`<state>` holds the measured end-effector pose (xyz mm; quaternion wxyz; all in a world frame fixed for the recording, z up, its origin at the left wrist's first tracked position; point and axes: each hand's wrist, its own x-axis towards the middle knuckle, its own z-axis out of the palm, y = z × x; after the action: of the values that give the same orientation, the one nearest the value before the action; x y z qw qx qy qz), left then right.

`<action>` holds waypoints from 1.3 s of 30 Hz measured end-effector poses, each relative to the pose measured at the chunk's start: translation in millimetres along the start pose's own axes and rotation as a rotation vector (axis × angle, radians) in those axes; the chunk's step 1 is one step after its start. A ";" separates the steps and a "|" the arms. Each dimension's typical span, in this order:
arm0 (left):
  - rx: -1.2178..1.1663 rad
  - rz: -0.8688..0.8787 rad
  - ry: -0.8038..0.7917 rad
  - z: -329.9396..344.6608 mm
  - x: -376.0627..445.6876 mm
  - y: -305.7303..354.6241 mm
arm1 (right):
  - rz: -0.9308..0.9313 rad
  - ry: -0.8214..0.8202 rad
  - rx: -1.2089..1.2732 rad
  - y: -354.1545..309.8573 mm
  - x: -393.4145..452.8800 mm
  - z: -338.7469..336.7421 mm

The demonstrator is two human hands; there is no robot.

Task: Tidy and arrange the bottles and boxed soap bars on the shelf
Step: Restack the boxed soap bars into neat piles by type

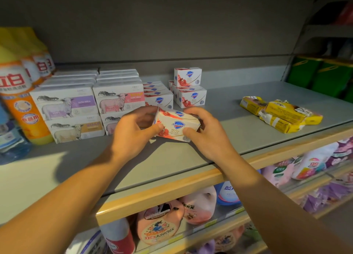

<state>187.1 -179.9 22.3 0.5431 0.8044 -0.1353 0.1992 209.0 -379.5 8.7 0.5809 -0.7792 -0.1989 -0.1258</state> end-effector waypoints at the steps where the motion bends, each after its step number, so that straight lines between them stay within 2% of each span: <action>1: -0.006 0.003 -0.004 0.0 -0.2 0.3 | -0.005 0.011 -0.014 0.2 0.1 0.1; 5: 0.040 -0.029 -0.014 2.4 -0.6 4.6 | -0.066 0.060 -0.137 1.7 2.1 -2.1; 9: 0.468 -0.123 0.012 2.8 -3.3 2.5 | -0.103 0.053 -0.427 8.3 13.3 -11.0; 11: 0.692 -0.098 -0.061 3.4 -6.2 1.9 | -0.079 0.035 -0.534 11.3 23.4 -14.4; 14: 0.840 -0.034 -0.241 6.5 -9.1 -0.2 | -0.149 -0.004 -0.714 14.7 41.4 -13.9; 18: 0.887 0.016 -0.294 8.4 -11.6 -3.3 | -0.227 -0.073 -0.871 19.1 66.2 -6.2; 24: 0.897 0.028 -0.280 8.8 -9.0 -8.4 | -0.254 -0.116 -0.945 27.5 104.2 20.8; 29: 0.915 0.049 -0.295 9.4 -7.8 -9.8 | -0.346 -0.111 -0.945 33.4 122.6 29.5; 39: 0.903 0.018 -0.296 9.4 -6.0 -10.2 | -0.399 -0.121 -0.887 39.5 133.1 34.7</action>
<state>187.9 -184.8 8.0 0.1125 0.9785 -0.1180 0.1261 344.2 -334.3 21.6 0.1452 -0.9042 -0.3048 -0.2617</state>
